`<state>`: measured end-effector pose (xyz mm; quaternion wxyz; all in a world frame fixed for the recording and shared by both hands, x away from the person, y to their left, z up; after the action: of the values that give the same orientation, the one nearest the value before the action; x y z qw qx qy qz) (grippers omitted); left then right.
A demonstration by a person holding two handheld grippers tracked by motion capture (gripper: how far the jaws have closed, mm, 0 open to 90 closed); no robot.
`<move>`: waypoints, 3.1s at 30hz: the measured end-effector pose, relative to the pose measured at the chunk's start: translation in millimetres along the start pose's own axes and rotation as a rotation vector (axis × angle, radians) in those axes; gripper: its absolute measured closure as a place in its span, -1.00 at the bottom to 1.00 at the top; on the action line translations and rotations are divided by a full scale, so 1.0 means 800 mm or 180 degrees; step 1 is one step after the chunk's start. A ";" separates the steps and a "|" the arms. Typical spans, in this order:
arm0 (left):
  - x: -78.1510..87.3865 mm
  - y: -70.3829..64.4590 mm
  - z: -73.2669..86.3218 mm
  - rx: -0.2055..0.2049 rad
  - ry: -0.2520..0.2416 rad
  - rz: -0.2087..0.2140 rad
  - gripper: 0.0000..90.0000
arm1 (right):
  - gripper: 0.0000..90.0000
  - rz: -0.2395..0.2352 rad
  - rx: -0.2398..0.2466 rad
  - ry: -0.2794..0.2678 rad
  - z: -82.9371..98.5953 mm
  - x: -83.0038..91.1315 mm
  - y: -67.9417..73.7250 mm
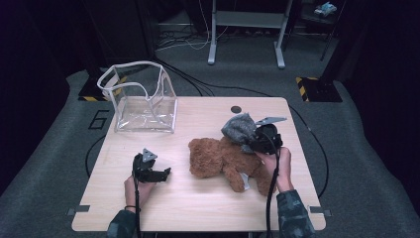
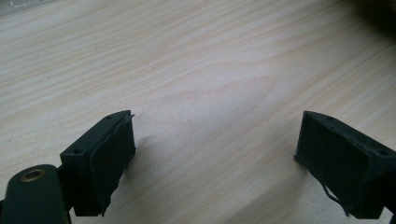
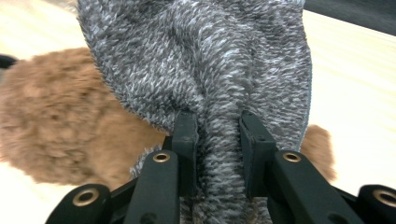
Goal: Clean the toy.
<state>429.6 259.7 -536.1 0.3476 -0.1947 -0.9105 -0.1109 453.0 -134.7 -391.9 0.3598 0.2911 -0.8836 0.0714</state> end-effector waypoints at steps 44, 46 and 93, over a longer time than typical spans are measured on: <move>0.000 0.000 0.000 -0.0006 -0.0005 0.0005 -0.73 | 0.57 -0.0906 0.0481 0.0327 0.074 -0.046 0.122; 0.000 0.000 0.000 -0.0006 -0.0005 0.0004 -0.73 | 0.57 -0.0929 0.0457 0.0389 0.081 -0.051 0.125; 0.000 0.000 0.000 0.0005 -0.0017 0.0000 -0.73 | 0.57 -0.0451 0.0469 0.0188 -0.024 -0.065 0.106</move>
<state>429.6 259.6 -536.3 0.3453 -0.1947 -0.9115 -0.1096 446.0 -34.9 -406.2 0.3675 0.3763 -0.8421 0.1192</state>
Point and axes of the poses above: each handheld gripper's, and its own axes: x roughly backward along the jaws, z roughly out of its underside, y roughly to its left, the point moved 1 cm from there along -x, roughly forward along the jaws, and after that the axes turned 5 degrees about -z, right-handed, at the moved point
